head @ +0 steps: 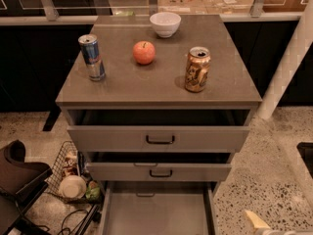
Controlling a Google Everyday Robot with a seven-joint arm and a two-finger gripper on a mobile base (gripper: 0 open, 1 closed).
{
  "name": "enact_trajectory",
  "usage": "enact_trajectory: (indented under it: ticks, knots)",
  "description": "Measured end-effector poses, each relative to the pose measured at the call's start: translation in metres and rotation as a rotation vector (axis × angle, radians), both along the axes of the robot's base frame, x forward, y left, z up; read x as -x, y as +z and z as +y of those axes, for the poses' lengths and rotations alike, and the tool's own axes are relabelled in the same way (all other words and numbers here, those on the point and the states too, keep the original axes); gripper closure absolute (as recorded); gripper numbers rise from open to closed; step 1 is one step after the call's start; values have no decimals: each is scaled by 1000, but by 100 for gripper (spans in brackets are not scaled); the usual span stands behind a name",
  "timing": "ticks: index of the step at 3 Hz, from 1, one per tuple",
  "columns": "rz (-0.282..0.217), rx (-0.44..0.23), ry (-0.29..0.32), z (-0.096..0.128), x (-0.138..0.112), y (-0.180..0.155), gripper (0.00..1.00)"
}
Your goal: Close bottom drawer
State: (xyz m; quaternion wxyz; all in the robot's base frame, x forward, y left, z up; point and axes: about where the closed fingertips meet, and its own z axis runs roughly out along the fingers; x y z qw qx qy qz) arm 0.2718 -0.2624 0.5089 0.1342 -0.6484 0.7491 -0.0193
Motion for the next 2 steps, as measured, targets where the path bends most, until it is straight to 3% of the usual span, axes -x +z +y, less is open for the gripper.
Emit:
enact_trajectory:
  ticks: [1, 2]
  knots:
    - [0, 0, 0, 0, 0, 0, 0]
    - [14, -12, -12, -6, -8, -24, 0]
